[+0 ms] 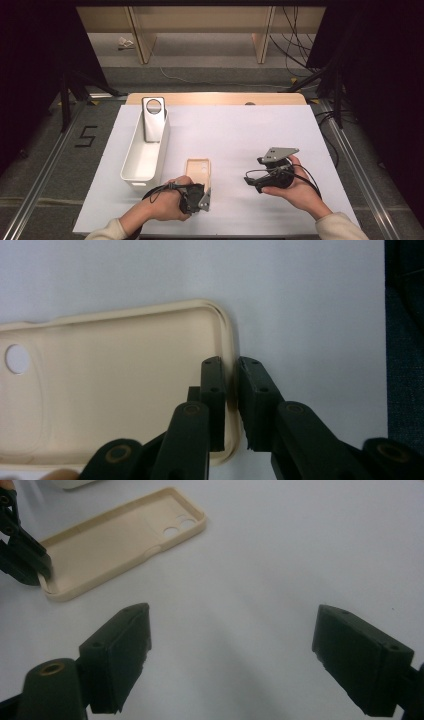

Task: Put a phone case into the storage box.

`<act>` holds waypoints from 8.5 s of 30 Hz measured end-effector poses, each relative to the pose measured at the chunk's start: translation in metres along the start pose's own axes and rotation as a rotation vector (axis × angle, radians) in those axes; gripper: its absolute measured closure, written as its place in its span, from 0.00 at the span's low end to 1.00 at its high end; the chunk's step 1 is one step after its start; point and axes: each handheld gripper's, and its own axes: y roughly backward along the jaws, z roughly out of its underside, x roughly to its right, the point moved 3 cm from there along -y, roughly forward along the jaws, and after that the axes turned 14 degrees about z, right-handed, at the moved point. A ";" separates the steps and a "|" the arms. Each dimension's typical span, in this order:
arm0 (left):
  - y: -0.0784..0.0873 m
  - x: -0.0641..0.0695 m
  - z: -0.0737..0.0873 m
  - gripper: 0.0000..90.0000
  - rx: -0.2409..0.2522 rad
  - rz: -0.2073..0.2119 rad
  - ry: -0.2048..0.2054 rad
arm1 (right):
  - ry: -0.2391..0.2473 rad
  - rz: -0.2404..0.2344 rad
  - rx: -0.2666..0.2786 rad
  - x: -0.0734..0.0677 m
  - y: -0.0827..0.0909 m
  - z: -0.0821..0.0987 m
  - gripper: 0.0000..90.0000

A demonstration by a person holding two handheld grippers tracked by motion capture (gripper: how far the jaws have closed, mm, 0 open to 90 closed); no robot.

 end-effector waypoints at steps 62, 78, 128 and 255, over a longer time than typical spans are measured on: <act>0.024 0.009 -0.022 0.97 0.092 -0.132 -0.014 | -0.254 -0.130 -0.001 -0.027 -0.066 -0.058 0.35; 0.024 0.011 -0.025 0.97 0.084 -0.131 -0.038 | -0.370 -0.198 -0.012 -0.023 -0.081 -0.067 0.57; 0.053 -0.018 0.010 0.34 0.634 -0.367 0.295 | -0.453 -0.040 0.316 0.028 0.013 -0.081 0.91; 0.128 -0.069 -0.007 0.93 1.065 -0.543 0.738 | -0.241 0.079 0.414 0.006 0.037 -0.052 0.19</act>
